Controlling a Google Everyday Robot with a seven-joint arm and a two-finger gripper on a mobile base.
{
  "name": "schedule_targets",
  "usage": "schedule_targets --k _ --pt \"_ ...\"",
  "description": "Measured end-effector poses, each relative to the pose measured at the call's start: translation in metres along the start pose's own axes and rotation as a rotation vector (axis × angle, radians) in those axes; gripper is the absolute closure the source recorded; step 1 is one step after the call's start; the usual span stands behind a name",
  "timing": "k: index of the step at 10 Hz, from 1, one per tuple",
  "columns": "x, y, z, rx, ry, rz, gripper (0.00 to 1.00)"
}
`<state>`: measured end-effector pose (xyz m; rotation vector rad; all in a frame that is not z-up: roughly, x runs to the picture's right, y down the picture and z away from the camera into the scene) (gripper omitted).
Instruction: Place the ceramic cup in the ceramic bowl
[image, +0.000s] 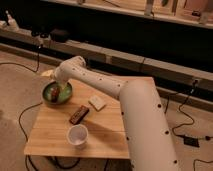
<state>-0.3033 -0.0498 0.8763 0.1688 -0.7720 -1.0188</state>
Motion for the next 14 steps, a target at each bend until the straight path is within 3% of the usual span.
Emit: schedule_targets --k 10,11,14 --pt "-0.001 0.0 -0.001 -0.003 -0.003 -0.001 0.2" --pt "-0.006 0.0 -0.004 -0.019 -0.016 -0.007 0.2" --pt "-0.044 0.024 -0.04 -0.147 -0.084 -0.031 0.2"
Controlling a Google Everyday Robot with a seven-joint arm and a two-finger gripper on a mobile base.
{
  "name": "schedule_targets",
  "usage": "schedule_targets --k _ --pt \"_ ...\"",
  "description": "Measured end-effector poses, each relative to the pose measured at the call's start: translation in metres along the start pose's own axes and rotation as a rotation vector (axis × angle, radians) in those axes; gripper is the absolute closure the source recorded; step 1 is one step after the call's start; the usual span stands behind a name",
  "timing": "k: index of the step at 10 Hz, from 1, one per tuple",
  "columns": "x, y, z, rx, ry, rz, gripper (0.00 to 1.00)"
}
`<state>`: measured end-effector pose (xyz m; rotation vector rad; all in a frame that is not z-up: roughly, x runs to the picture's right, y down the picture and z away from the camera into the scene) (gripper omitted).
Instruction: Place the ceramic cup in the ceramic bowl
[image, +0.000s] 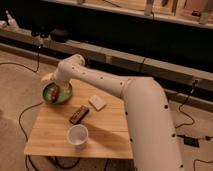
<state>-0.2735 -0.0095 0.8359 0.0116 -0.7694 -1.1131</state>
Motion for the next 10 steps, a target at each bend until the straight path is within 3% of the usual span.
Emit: schedule_targets --k 2,5,8,10 --pt "-0.024 0.028 -0.027 -0.071 -0.002 0.048 0.2" --pt "-0.037 0.063 -0.056 -0.136 0.038 0.132 0.2" --pt "-0.039 0.063 -0.056 -0.139 0.038 0.135 0.2" --pt "-0.042 0.063 -0.058 -0.11 0.007 0.132 0.2"
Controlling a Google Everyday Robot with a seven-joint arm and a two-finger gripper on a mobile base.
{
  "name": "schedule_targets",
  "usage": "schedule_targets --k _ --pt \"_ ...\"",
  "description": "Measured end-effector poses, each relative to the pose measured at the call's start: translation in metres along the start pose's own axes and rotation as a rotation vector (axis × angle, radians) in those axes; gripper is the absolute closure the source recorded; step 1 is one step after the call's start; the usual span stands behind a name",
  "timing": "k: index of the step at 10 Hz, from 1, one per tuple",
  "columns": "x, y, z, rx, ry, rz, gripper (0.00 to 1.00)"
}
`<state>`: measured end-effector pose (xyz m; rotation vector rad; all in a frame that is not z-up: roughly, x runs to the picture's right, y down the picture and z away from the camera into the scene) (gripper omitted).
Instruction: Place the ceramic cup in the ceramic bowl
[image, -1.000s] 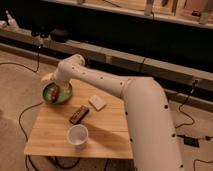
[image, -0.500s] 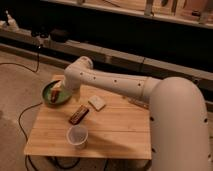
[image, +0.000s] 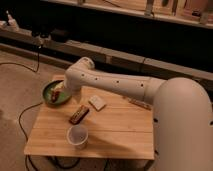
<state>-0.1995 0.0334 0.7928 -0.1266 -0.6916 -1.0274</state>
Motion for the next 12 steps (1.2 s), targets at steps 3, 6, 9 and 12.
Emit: schedule_targets --k 3,6,9,12 --pt "-0.012 0.01 -0.012 0.075 -0.103 -0.011 0.2" --pt "-0.016 0.01 -0.014 0.094 -0.13 -0.016 0.2" --pt "-0.025 0.023 -0.012 0.109 -0.175 -0.053 0.2" --pt "-0.045 0.052 -0.016 0.187 -0.228 -0.099 0.2"
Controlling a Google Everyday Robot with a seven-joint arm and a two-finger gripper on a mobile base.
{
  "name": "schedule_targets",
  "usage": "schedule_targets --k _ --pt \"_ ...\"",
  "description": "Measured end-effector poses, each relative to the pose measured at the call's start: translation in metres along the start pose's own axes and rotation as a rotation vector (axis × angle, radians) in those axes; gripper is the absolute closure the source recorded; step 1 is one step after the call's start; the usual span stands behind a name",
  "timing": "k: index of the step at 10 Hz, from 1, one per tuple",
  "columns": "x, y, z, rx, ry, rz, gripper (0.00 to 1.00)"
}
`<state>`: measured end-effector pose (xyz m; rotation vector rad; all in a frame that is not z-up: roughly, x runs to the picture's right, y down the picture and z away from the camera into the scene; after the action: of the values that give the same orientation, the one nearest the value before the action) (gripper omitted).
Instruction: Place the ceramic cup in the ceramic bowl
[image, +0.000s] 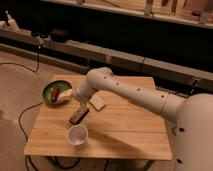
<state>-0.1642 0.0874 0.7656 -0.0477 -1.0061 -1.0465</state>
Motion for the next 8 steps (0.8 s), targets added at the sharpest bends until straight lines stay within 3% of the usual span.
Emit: schedule_targets --k 2,4,6,8 --pt "-0.009 0.021 -0.008 0.012 -0.013 -0.016 0.2" --pt "-0.02 0.035 -0.016 0.0 -0.036 -0.027 0.2" --pt "-0.034 0.042 -0.026 -0.029 -0.061 -0.045 0.2" --pt "-0.053 0.051 -0.044 -0.081 -0.089 -0.065 0.2"
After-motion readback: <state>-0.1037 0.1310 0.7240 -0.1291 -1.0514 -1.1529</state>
